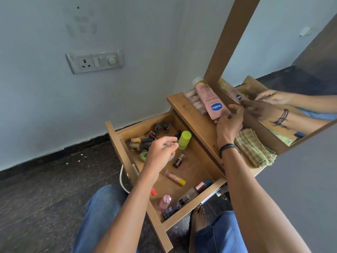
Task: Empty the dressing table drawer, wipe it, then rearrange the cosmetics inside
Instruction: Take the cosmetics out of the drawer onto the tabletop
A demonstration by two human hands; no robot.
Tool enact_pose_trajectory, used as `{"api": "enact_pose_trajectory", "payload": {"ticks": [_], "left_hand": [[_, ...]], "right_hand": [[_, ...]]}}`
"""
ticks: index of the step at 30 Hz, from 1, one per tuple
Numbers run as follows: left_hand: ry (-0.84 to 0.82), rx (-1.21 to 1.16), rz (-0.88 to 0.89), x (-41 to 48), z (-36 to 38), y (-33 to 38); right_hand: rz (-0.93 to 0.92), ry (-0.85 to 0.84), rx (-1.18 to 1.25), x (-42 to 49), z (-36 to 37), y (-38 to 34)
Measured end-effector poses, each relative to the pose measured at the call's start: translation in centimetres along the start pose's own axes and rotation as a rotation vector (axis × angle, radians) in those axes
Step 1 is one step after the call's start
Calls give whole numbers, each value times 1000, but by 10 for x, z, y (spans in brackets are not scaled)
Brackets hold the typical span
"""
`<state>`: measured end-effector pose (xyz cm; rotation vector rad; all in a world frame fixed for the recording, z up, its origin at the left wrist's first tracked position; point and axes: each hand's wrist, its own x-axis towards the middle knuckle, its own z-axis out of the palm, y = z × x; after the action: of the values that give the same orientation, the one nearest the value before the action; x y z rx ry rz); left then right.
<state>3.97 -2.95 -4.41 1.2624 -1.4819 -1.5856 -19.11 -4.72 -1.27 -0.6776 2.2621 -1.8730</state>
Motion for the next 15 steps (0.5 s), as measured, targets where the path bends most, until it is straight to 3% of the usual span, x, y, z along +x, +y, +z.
{"api": "enact_pose_trajectory", "payload": {"ticks": [8,15], "left_hand": [[9,20,-7,1,1,0],[10,18,-8,0,1,-1]], "right_hand": [[-63,-15,-84,-10,-1,-7],[-128,-157,-217,-12,-2,-11]]}}
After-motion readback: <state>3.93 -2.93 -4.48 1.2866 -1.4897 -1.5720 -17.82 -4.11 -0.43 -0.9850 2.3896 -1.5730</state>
